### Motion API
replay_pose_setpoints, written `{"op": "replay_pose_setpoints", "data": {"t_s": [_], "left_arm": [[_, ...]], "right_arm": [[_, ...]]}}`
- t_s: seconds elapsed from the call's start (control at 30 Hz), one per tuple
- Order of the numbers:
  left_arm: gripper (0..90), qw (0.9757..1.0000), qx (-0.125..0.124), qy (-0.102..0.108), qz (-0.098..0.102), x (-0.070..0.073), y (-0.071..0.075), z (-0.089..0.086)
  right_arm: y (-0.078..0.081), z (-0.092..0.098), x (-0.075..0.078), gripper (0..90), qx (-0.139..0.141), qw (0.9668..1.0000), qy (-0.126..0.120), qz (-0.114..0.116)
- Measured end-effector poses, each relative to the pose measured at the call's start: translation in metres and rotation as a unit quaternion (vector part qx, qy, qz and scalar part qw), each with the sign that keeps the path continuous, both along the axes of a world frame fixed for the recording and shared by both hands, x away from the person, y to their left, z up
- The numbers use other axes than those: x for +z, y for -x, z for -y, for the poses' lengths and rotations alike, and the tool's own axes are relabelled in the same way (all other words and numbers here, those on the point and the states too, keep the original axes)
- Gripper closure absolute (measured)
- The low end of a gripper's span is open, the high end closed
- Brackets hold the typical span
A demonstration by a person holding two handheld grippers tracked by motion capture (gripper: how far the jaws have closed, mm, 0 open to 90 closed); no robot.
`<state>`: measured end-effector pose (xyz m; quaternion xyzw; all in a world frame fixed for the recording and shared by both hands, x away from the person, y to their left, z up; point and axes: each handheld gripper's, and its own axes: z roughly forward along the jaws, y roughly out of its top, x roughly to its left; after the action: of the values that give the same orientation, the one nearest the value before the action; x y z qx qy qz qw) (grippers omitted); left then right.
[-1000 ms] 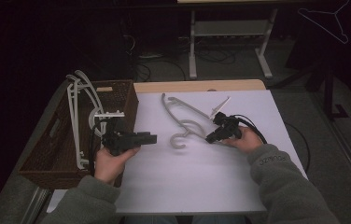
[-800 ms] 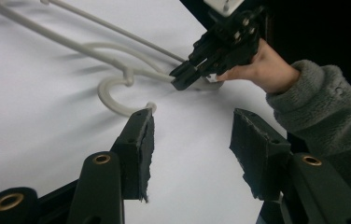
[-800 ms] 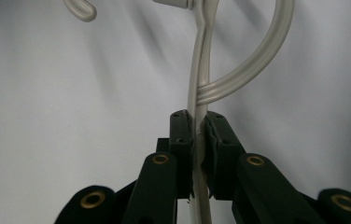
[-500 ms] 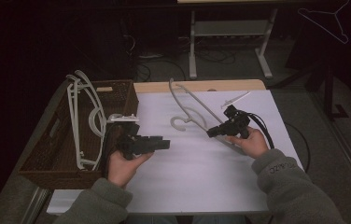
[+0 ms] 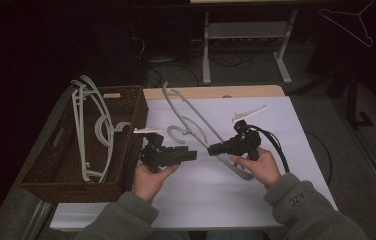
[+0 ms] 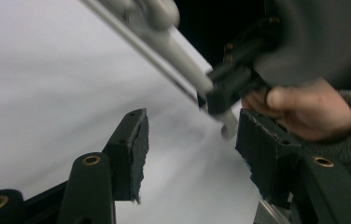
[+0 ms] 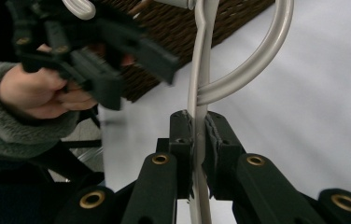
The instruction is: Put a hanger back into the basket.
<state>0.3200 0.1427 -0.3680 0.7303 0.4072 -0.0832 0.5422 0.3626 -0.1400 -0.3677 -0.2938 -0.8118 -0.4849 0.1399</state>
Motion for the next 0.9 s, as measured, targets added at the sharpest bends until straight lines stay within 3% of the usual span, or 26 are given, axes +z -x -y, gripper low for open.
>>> {"op": "replay_pose_setpoints", "data": {"t_s": [0.13, 0.23, 0.3, 0.5, 0.6, 0.77, 0.9], "left_arm": [[46.1, 0.9999, 0.004, 0.014, -0.001, -0.001, 0.001, 0.002], [48.2, 0.9998, 0.0, 0.017, 0.005, 0.001, 0.002, 0.002], [51.0, 0.9999, 0.001, 0.007, 0.01, 0.001, 0.003, 0.003], [58.6, 0.9999, 0.011, 0.0, 0.011, 0.0, 0.004, 0.003], [60.6, 0.9998, 0.013, 0.006, 0.016, 0.0, 0.005, 0.001], [66.7, 0.9994, 0.023, 0.026, 0.008, 0.0, 0.004, -0.002], [71.4, 0.9987, 0.025, 0.043, 0.002, 0.004, 0.005, -0.003]], "right_arm": [[0.01, -0.008, -0.001, 80.7, 0.014, 0.9999, -0.005, 0.008], [0.016, -0.013, -0.005, 80.0, 0.022, 0.9997, -0.009, -0.001], [0.02, -0.018, -0.006, 79.8, 0.028, 0.9995, 0.006, 0.014], [0.03, -0.026, -0.006, 79.9, 0.036, 0.9987, 0.005, 0.035], [0.031, -0.025, -0.008, 81.2, 0.019, 0.9995, -0.011, 0.024], [0.033, -0.028, -0.011, 81.1, 0.017, 0.9997, -0.014, 0.013], [0.036, -0.03, -0.008, 80.7, 0.016, 0.9995, -0.021, 0.02]]}}
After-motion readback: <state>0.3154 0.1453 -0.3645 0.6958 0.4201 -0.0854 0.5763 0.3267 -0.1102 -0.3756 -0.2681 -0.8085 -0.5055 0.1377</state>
